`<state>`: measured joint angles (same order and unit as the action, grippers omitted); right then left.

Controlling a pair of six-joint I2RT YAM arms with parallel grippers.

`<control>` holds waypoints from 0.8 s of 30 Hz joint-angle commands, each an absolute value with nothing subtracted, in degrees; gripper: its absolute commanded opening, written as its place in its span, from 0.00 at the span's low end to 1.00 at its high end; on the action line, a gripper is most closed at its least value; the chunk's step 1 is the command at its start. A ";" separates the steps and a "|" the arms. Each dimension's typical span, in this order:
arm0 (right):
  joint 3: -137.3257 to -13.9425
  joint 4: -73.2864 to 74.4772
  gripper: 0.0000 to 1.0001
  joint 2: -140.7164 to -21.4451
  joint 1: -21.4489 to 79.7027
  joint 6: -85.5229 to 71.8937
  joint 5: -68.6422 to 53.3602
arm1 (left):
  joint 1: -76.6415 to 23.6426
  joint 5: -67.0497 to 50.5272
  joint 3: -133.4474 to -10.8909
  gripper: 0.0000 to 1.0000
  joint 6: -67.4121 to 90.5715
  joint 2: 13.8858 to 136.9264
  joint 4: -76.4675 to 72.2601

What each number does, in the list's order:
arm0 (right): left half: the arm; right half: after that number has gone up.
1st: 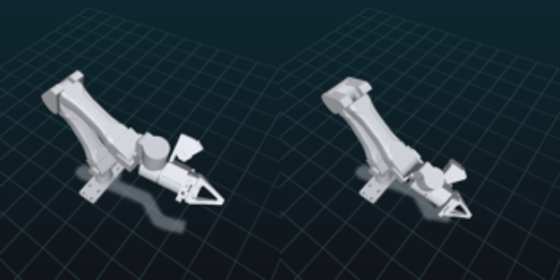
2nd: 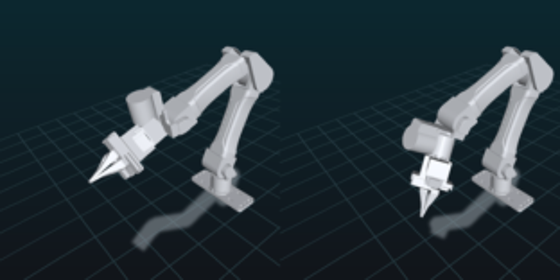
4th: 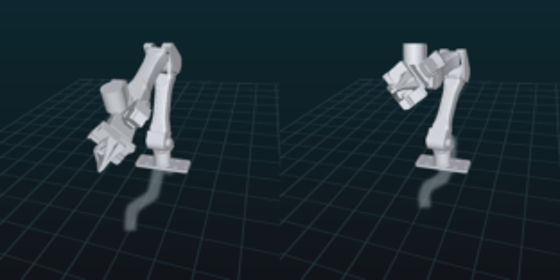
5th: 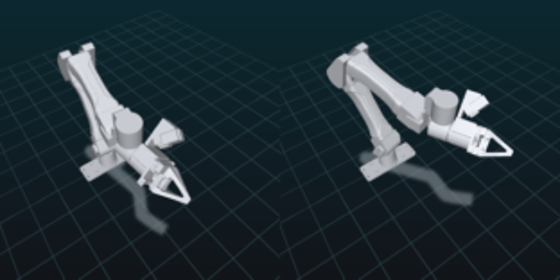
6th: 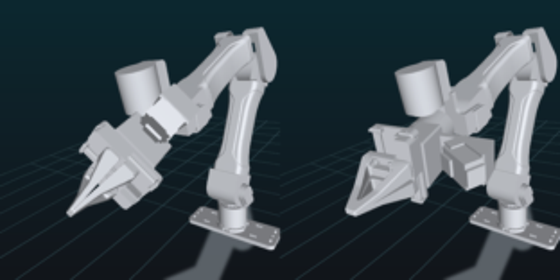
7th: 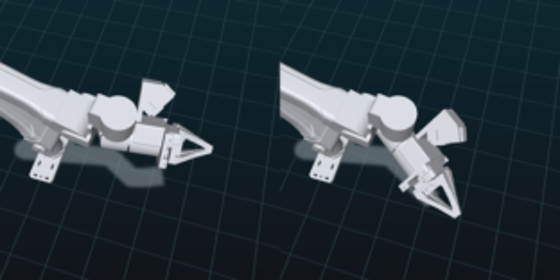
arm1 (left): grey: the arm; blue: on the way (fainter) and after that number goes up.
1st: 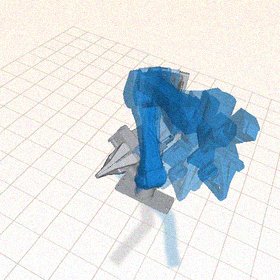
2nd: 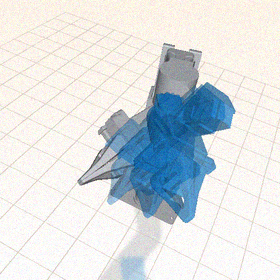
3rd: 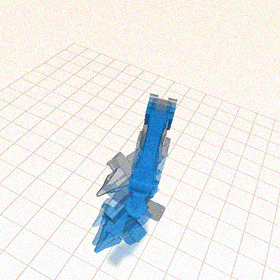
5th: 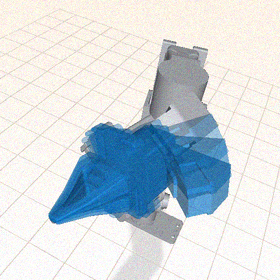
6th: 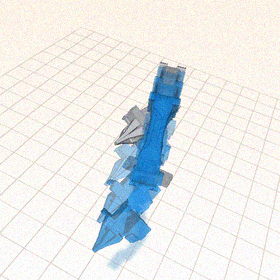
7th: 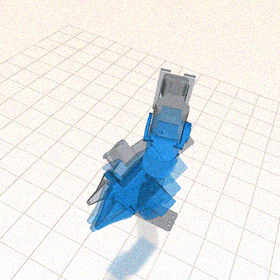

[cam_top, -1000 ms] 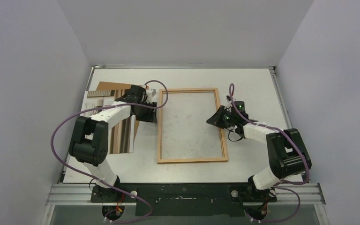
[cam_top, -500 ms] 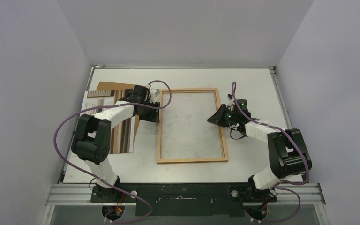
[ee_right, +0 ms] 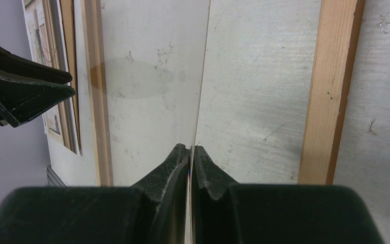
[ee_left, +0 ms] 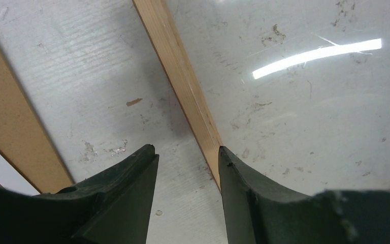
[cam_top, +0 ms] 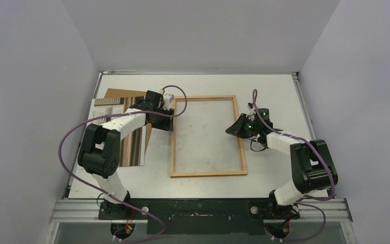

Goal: Put the photo into the frame

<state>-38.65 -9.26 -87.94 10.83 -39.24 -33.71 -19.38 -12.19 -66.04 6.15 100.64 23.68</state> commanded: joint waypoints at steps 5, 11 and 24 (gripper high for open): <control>-38.12 -11.02 0.05 -86.51 10.12 -38.08 -33.90 | -19.83 -11.53 -68.23 0.45 5.11 100.90 21.85; -38.32 -10.65 0.05 -86.41 9.33 -37.32 -34.22 | -20.16 -11.25 -67.94 0.44 4.94 100.72 21.53; -36.81 -13.72 0.05 -88.17 8.71 -38.19 -35.66 | -20.67 -10.61 -67.80 0.43 4.36 100.98 21.36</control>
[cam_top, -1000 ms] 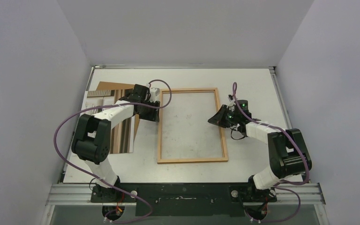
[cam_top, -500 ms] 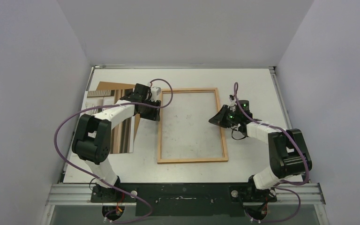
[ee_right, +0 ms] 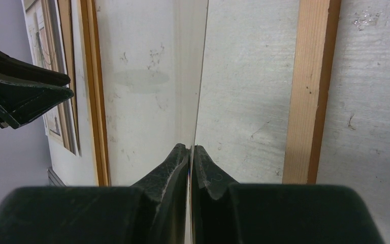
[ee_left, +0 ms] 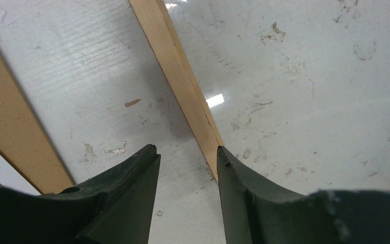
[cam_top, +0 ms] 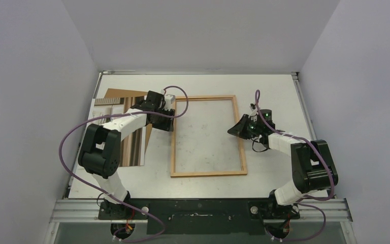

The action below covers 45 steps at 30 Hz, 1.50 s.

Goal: Put the photo into the frame

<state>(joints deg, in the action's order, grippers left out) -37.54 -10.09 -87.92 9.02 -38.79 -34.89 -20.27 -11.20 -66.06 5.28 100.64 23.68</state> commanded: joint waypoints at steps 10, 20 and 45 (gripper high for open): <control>-35.04 -16.54 0.05 -87.20 8.73 -38.44 -37.86 | -20.65 -9.14 -66.26 0.34 3.53 103.23 20.41; -39.75 -11.77 0.05 -72.46 11.71 -41.69 -42.61 | -15.70 -16.42 -65.15 0.27 10.08 103.40 18.72; -38.37 -20.93 0.05 -75.30 14.90 -55.20 -41.63 | -5.86 -21.40 -60.05 0.24 15.76 99.06 12.57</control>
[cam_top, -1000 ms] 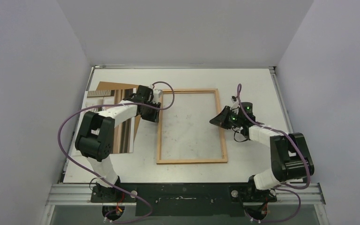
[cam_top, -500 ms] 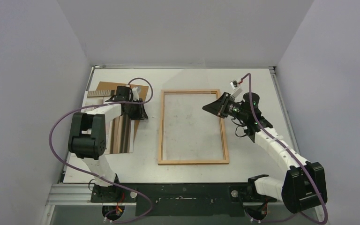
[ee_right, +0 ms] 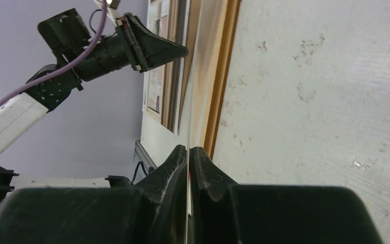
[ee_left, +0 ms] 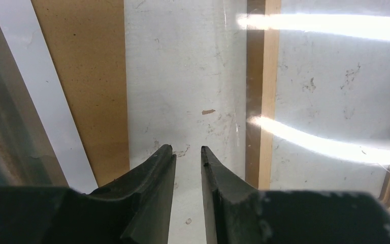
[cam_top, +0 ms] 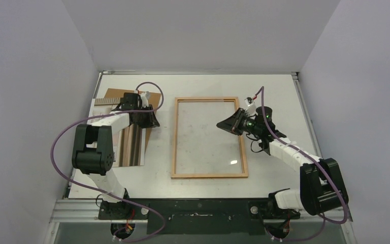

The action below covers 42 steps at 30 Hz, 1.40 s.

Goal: Put the photo into the frame

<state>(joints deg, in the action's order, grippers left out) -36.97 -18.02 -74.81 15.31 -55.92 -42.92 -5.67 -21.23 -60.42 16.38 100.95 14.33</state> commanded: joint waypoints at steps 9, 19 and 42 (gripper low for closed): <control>-36.39 -17.62 0.05 -77.79 14.05 -48.40 -36.86 | -10.93 -21.09 -60.03 0.24 13.42 98.35 12.79; -34.21 -17.76 0.05 -82.19 10.73 -43.09 -33.14 | -14.49 -19.91 -61.46 0.24 12.76 99.19 13.44; -31.02 -22.50 0.05 -86.96 6.34 -41.72 -35.67 | -17.87 -17.07 -63.41 0.38 11.34 100.81 14.58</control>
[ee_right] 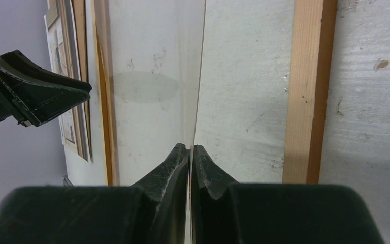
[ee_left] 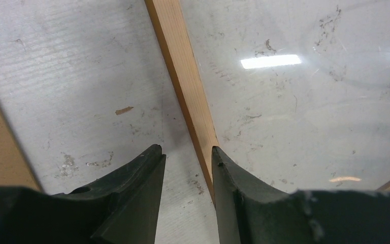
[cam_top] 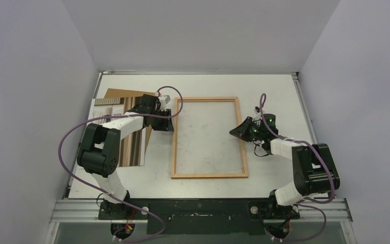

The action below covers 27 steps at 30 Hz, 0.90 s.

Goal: Put the photo into the frame

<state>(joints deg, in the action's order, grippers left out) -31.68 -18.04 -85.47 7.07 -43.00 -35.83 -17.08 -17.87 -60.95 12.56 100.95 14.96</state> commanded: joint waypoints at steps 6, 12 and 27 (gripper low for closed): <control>-30.24 -23.09 0.05 -87.45 5.64 -41.51 -36.35 | -18.28 -16.62 -63.78 0.39 11.17 101.05 14.76; -30.02 -23.97 0.05 -88.42 5.70 -41.99 -37.28 | -18.31 -16.41 -64.01 0.39 11.01 101.55 14.99; -28.86 -26.58 0.05 -90.71 5.71 -43.42 -37.05 | -18.81 -16.26 -63.51 0.20 8.21 105.23 13.82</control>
